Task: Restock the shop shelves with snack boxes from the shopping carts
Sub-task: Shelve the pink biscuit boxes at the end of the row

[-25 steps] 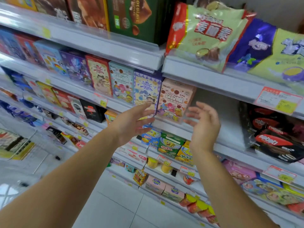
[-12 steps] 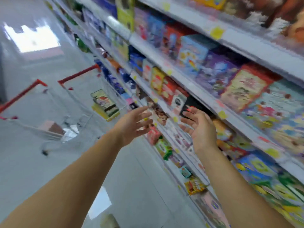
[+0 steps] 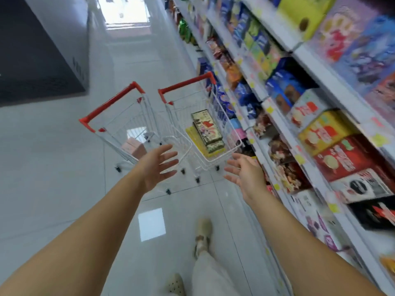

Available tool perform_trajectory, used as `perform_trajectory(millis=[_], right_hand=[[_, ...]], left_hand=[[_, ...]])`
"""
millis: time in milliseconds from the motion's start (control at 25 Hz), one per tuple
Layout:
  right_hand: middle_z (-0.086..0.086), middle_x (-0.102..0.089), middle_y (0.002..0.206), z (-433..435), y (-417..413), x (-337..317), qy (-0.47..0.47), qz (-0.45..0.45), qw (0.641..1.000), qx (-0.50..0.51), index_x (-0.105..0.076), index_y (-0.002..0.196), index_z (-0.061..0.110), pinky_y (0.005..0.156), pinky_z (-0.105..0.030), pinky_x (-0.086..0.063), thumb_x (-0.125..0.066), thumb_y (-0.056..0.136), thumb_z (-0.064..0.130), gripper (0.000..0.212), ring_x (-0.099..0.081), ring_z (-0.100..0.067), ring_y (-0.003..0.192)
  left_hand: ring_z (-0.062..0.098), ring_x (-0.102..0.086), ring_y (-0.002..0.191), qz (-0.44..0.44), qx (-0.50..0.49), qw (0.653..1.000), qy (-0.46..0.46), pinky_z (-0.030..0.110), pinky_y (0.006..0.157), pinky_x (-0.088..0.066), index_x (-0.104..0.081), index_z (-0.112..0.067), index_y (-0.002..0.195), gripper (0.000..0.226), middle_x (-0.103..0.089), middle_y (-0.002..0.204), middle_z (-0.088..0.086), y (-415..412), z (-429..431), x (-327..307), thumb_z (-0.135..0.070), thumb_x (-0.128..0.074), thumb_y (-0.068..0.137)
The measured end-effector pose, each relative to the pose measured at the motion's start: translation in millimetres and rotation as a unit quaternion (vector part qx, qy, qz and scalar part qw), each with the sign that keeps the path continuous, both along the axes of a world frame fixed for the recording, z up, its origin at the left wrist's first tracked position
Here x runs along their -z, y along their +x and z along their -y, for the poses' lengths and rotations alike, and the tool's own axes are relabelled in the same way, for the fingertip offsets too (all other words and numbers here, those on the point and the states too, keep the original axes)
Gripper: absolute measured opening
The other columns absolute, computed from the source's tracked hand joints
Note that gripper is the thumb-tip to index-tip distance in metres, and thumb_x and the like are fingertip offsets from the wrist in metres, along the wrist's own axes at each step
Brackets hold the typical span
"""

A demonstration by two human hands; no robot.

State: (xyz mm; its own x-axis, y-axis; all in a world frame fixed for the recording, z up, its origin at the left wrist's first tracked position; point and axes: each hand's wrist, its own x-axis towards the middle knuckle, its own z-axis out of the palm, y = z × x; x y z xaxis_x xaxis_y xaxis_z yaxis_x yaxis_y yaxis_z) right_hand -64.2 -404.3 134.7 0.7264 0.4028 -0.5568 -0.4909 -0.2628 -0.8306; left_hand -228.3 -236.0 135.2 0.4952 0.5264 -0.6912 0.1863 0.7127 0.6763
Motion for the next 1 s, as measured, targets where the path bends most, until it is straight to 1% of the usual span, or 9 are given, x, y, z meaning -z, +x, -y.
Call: perform_trajectory(millis=[200, 360, 480, 640, 720, 800, 880, 960, 1000], right_hand=[[-0.011, -0.059, 0.098, -115.7, 22.4, 52.5, -0.045, -0.040, 0.994, -0.092, -0.057, 0.109, 0.009, 0.061, -0.031, -0.052, -0.037, 0.101, 0.008, 0.021, -0.059, -0.020, 0.074], [-0.011, -0.056, 0.103, -197.2, 28.4, 74.0, -0.092, -0.052, 0.977, -0.185, -0.056, 0.112, 0.009, 0.065, -0.033, -0.053, -0.040, 0.099, 0.005, 0.021, -0.057, -0.024, 0.087], [-0.009, -0.055, 0.098, -249.3, 25.8, 95.7, -0.116, -0.044, 0.962, -0.243, -0.056, 0.122, 0.007, 0.062, -0.031, -0.049, -0.040, 0.099, 0.006, 0.028, -0.054, -0.021, 0.078], [-0.002, -0.054, 0.095, -315.1, 8.0, 137.2, -0.162, -0.030, 0.930, -0.328, -0.058, 0.121, 0.016, 0.077, -0.038, -0.054, -0.044, 0.098, 0.012, 0.027, -0.056, -0.022, 0.085], [0.004, -0.055, 0.095, -344.1, -3.6, 160.4, -0.189, -0.003, 0.903, -0.386, -0.058, 0.122, 0.023, 0.080, -0.039, -0.053, -0.044, 0.099, 0.016, 0.028, -0.060, -0.028, 0.093], [0.009, -0.054, 0.104, -376.9, -17.1, 189.9, -0.195, 0.030, 0.873, -0.446, -0.056, 0.131, 0.026, 0.076, -0.034, -0.053, -0.044, 0.100, 0.020, 0.033, -0.059, -0.021, 0.082], [0.009, -0.046, 0.118, -408.5, -31.2, 221.1, -0.188, 0.058, 0.851, -0.487, -0.053, 0.137, 0.027, 0.067, -0.016, -0.049, -0.046, 0.101, 0.020, 0.037, -0.050, -0.006, 0.076], [0.007, -0.045, 0.129, -439.5, -47.6, 257.4, -0.188, 0.086, 0.823, -0.528, -0.051, 0.140, 0.027, 0.077, -0.012, -0.045, -0.049, 0.100, 0.022, 0.040, -0.054, -0.011, 0.100], [0.003, -0.044, 0.139, -453.2, -55.3, 277.6, -0.197, 0.110, 0.804, -0.550, -0.048, 0.142, 0.028, 0.093, -0.022, -0.044, -0.051, 0.099, 0.026, 0.043, -0.049, -0.019, 0.118]], left_hand=[[0.023, -0.063, 0.113, -0.025, -0.101, 0.995, -0.010, 0.041, 0.090, -0.054, -0.057, -0.018, 0.134, 0.039, -0.066, 0.125, 0.005, -15.5, -78.7, 38.3, -0.032, -0.056, 0.097], [0.021, -0.062, 0.113, -0.049, -0.165, 0.984, -0.037, 0.039, 0.087, -0.054, -0.056, -0.017, 0.134, 0.041, -0.065, 0.122, 0.003, -23.9, -123.4, 60.2, -0.033, -0.057, 0.096], [0.021, -0.061, 0.114, -0.064, -0.205, 0.976, -0.047, 0.041, 0.091, -0.054, -0.059, -0.019, 0.125, 0.031, -0.064, 0.124, 0.004, -26.8, -154.5, 73.9, -0.031, -0.055, 0.098], [0.019, -0.062, 0.109, -0.084, -0.226, 0.969, -0.058, 0.043, 0.100, -0.050, -0.065, -0.021, 0.106, 0.017, -0.067, 0.111, 0.000, -31.8, -202.7, 99.8, -0.029, -0.052, 0.100], [0.019, -0.061, 0.112, -0.095, -0.222, 0.969, -0.057, 0.041, 0.096, -0.052, -0.063, -0.021, 0.114, 0.021, -0.065, 0.117, 0.000, -33.5, -225.8, 118.0, -0.031, -0.051, 0.100], [0.017, -0.061, 0.112, -0.102, -0.210, 0.971, -0.052, 0.039, 0.093, -0.053, -0.059, -0.021, 0.125, 0.028, -0.063, 0.123, 0.001, -34.1, -252.1, 140.7, -0.033, -0.051, 0.100], [0.015, -0.061, 0.112, -0.108, -0.198, 0.973, -0.052, 0.039, 0.095, -0.053, -0.057, -0.022, 0.126, 0.029, -0.063, 0.124, -0.001, -32.9, -276.3, 164.2, -0.035, -0.051, 0.100], [0.015, -0.060, 0.113, -0.116, -0.195, 0.972, -0.060, 0.040, 0.097, -0.052, -0.059, -0.024, 0.123, 0.027, -0.064, 0.122, -0.003, -31.9, -298.8, 187.4, -0.035, -0.051, 0.100], [0.014, -0.060, 0.113, -0.121, -0.195, 0.971, -0.065, 0.039, 0.097, -0.053, -0.061, -0.026, 0.119, 0.023, -0.065, 0.119, -0.005, -31.4, -309.2, 197.7, -0.035, -0.051, 0.101]])
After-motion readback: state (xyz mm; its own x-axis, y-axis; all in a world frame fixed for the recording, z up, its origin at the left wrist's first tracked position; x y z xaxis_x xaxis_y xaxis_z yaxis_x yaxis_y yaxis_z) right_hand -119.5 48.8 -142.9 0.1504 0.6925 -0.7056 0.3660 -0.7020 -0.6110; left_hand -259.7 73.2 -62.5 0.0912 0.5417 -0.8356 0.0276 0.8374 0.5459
